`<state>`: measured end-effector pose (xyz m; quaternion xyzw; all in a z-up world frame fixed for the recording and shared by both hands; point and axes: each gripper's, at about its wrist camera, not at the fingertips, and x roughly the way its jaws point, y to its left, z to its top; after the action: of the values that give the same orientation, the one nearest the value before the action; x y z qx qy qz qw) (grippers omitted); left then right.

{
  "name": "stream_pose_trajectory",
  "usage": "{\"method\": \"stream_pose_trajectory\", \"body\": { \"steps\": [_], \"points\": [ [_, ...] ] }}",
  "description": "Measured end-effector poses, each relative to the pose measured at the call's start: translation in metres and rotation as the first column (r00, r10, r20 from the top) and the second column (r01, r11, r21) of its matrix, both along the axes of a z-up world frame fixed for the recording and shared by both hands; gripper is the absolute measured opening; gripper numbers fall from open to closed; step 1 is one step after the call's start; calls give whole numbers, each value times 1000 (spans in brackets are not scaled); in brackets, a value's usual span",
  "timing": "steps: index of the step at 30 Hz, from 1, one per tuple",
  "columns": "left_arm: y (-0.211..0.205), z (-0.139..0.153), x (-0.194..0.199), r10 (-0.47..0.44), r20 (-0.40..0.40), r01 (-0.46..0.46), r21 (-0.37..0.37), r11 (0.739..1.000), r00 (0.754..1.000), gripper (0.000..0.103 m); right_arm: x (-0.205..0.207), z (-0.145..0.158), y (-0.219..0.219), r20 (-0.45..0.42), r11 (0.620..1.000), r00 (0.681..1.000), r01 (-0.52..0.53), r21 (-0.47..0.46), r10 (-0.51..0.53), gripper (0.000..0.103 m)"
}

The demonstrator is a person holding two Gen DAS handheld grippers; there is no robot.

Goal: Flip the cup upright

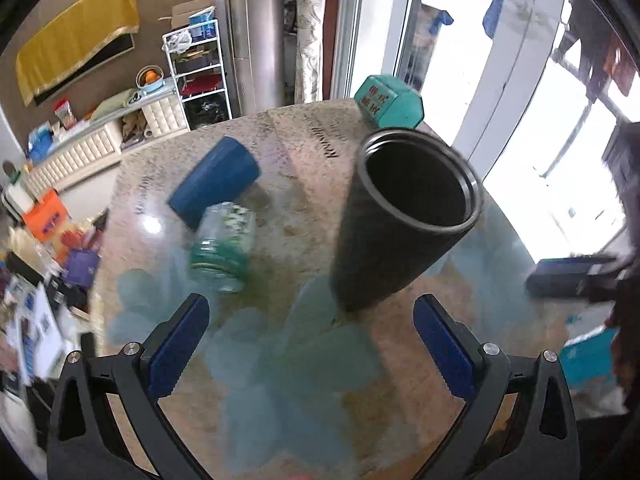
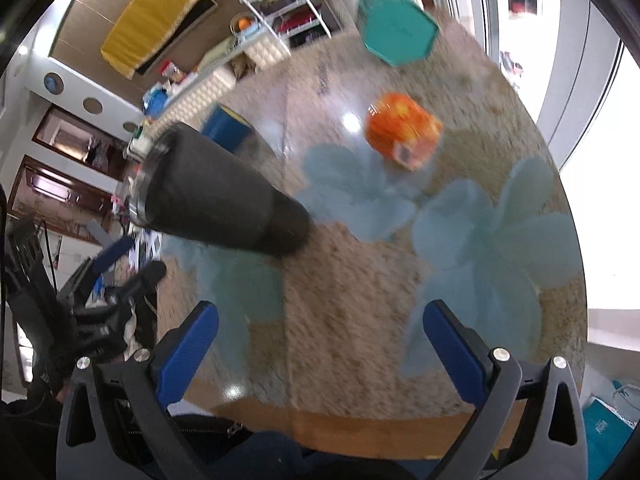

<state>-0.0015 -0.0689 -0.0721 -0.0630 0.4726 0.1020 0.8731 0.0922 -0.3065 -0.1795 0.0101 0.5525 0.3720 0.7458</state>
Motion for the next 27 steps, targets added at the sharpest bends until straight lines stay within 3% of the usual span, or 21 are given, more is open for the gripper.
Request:
{"method": "stream_pose_trajectory", "body": {
  "steps": [3, 7, 19, 27],
  "points": [
    [12, 11, -6, -32, -12, 32, -8, 999, 999, 103, -13, 20, 19, 72, 1000, 997, -7, 23, 5, 103],
    [25, 30, -9, -52, 7, 52, -45, 998, 999, 103, -24, 35, 38, 96, 999, 995, -16, 38, 12, 103],
    [45, 68, -9, -73, 55, 83, -201, 976, 996, 103, -53, 79, 59, 228, 998, 974, 9, -63, 6, 103],
    [38, 85, -4, -101, 80, 117, -233, 965, 992, 103, -58, 79, 54, 268, 996, 963, 25, -89, 0, 103]
  ]
}}
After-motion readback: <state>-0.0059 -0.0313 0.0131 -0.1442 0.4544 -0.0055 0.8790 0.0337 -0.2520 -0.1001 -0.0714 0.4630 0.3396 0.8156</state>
